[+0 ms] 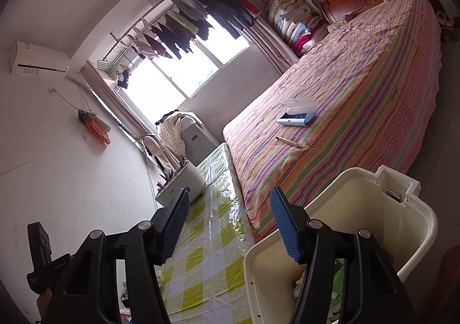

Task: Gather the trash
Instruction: 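Move both open tools back over the table toward the spray can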

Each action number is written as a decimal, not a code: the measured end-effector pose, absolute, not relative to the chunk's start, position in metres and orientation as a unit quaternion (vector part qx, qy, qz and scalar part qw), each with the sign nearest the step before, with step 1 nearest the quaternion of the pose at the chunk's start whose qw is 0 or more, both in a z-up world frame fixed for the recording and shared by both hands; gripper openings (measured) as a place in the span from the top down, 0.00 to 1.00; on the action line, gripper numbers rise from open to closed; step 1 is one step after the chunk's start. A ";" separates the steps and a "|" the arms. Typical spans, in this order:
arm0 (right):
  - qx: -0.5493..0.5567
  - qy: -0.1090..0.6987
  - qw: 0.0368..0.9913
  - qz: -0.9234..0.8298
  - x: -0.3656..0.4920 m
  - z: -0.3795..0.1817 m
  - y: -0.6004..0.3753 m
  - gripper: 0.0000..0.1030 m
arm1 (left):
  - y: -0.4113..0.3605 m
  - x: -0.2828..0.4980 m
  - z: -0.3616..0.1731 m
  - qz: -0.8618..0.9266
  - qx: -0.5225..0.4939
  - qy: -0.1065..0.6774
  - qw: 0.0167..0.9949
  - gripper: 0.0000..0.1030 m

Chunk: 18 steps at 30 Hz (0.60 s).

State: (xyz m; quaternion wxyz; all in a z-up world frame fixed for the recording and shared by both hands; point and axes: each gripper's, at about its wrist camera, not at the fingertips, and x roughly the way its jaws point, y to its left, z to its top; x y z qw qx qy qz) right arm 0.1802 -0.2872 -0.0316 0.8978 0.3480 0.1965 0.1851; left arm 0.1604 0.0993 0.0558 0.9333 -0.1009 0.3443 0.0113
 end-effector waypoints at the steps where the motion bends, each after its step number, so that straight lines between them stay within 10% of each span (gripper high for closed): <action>1: 0.345 0.199 0.897 0.190 0.181 -0.031 -0.282 0.44 | 0.107 0.160 0.056 0.014 -0.109 0.347 0.932 0.18; 18: 0.247 0.253 0.874 0.334 0.186 -0.017 -0.168 0.37 | 0.206 0.128 0.035 0.090 -0.144 0.375 0.912 0.18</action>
